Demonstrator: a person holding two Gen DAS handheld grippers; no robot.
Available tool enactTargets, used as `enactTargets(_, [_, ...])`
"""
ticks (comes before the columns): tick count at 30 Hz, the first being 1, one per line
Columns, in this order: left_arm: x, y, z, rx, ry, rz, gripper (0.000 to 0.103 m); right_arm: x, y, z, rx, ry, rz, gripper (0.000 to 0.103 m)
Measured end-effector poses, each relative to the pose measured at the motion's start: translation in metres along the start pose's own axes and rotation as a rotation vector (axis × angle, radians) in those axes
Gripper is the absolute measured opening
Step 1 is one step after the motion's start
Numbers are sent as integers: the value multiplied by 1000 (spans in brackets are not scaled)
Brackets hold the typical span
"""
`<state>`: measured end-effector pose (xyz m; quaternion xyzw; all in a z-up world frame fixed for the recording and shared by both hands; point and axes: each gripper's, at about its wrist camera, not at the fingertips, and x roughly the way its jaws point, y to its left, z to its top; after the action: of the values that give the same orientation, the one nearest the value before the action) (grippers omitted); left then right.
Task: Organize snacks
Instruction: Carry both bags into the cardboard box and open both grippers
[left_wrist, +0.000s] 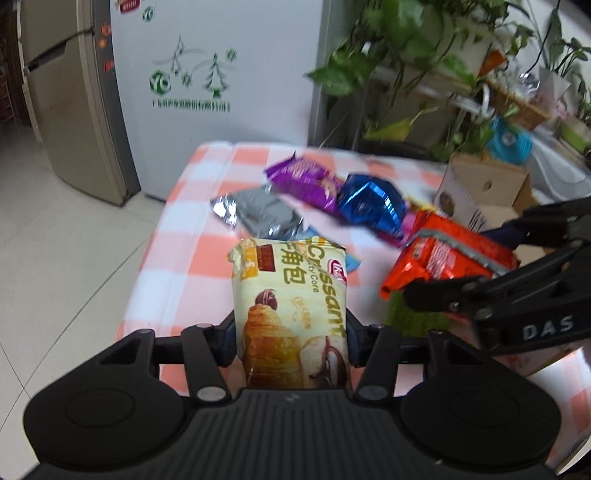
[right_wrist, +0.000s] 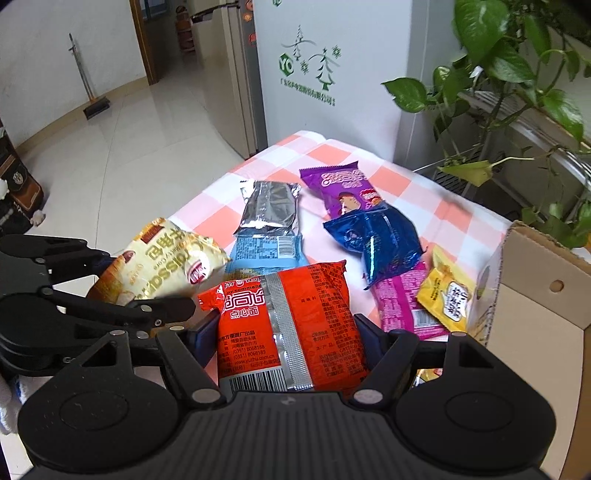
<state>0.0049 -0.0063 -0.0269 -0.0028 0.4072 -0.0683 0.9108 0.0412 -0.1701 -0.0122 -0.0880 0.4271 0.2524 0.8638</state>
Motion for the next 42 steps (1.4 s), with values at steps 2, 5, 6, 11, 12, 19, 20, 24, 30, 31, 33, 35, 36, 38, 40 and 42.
enactTargets(2, [-4, -5, 3, -7, -16, -5, 52, -5, -1, 0, 3, -12, -14, 80])
enactTargets(5, [-9, -12, 9, -23, -34, -15, 52, -16, -5, -2, 15, -33, -30, 80])
enactTargets(6, [-10, -15, 11, -25, -40, -20, 52, -20, -7, -3, 25, -41, -36, 80])
enactTargets(11, [-14, -31, 17, -20, -59, -39, 52, -36, -20, -9, 63, -68, -78, 80])
enactTargets(12, [-15, -34, 18, -18, -61, -42, 52, -39, -22, -10, 69, -74, -88, 80])
enactTargets(19, [-17, -57, 27, 2, -71, -59, 52, -56, -41, -24, 127, -107, -151, 80])
enactTargets(20, [-17, -60, 28, 2, -71, -62, 52, -57, -44, -25, 131, -108, -172, 80])
enactTargets(24, [-15, -77, 34, 13, -72, -79, 52, -64, -62, -28, 193, -130, -191, 80])
enactTargets(30, [-12, -105, 43, 46, -75, -109, 52, -72, -88, -35, 292, -143, -234, 80])
enactTargets(31, [-10, -109, 44, 50, -74, -115, 52, -74, -92, -36, 304, -146, -239, 80])
enactTargets(33, [-8, -119, 47, 55, -72, -124, 52, -76, -99, -38, 329, -139, -252, 80])
enactTargets(35, [-5, -128, 48, 65, -70, -136, 52, -80, -107, -40, 360, -145, -262, 80])
enactTargets(36, [-4, -132, 49, 68, -68, -143, 52, -82, -111, -41, 378, -151, -265, 80])
enactTargets(38, [-1, -140, 51, 70, -63, -155, 52, -85, -117, -42, 400, -162, -273, 80])
enactTargets(40, [3, -147, 52, 69, -57, -165, 52, -89, -125, -44, 430, -171, -285, 80])
enactTargets(42, [6, -153, 52, 71, -51, -172, 52, -92, -133, -46, 464, -179, -289, 80])
